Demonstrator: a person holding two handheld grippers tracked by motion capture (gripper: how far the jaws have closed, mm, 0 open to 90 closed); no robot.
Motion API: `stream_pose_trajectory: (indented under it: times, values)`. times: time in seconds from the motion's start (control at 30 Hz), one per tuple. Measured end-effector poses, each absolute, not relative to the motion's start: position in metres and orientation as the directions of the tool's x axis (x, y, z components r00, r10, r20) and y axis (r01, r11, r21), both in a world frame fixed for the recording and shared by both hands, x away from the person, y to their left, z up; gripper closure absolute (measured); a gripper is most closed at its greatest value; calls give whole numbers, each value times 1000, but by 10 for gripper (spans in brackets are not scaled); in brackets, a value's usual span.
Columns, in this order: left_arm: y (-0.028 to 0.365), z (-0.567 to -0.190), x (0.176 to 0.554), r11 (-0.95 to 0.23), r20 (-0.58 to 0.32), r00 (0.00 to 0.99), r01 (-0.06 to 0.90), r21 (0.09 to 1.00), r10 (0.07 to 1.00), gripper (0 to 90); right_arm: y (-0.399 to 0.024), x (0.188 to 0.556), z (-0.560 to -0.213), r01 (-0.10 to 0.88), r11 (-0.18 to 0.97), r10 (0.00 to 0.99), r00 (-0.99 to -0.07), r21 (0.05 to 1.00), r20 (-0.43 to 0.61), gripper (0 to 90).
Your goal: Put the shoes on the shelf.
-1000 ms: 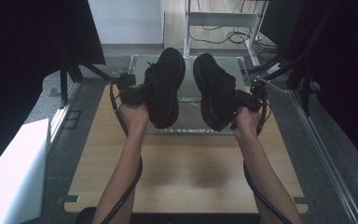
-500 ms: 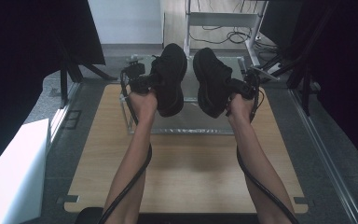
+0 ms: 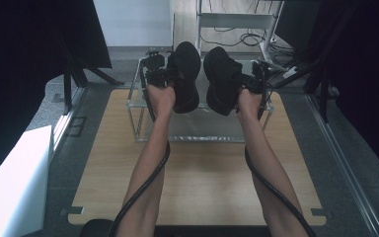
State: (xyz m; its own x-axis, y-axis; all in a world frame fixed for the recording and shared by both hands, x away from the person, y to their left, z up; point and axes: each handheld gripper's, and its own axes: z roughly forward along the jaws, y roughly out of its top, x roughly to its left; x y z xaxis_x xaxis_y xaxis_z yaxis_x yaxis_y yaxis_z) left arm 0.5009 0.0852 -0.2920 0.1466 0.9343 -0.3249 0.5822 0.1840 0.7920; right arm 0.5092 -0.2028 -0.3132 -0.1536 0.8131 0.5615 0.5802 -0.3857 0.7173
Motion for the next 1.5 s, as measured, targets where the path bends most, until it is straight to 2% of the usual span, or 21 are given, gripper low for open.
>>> stream_pose_trajectory:
  times: [0.23,0.5,0.63,0.8,0.93,1.13,1.23,1.37,1.43,1.5]
  values:
    - [82,-291,509,168,-305,131,603,780,943,766,-182,516,-306,582,-291,893,-119,760,434,733]
    - [69,-293,517,104,-252,155,620,778,955,720,-168,518,-305,569,-252,909,-137,783,393,657]
    - [67,-295,519,75,-248,190,631,772,950,624,-169,519,-308,564,-256,891,-177,785,418,550]
    - [73,-297,517,100,-327,263,620,778,908,449,-177,520,-309,560,-250,847,-268,790,459,409]
    - [83,-294,509,110,-350,289,611,784,891,380,-182,514,-303,537,-198,833,-349,820,430,382]
    - [100,-289,490,117,-370,348,573,811,862,354,-199,500,-295,511,-189,776,-446,839,446,346]
    - [106,-287,482,120,-376,367,560,820,851,355,-205,495,-294,509,-189,763,-463,840,452,336]
    - [117,-288,458,98,-367,421,537,838,829,404,-216,477,-298,504,-131,736,-527,854,424,274]
    - [118,-292,449,79,-353,439,530,844,826,425,-220,470,-301,499,-102,732,-548,860,405,286]
    - [120,-298,437,45,-329,466,522,852,821,461,-224,461,-306,503,-92,736,-548,860,399,358]
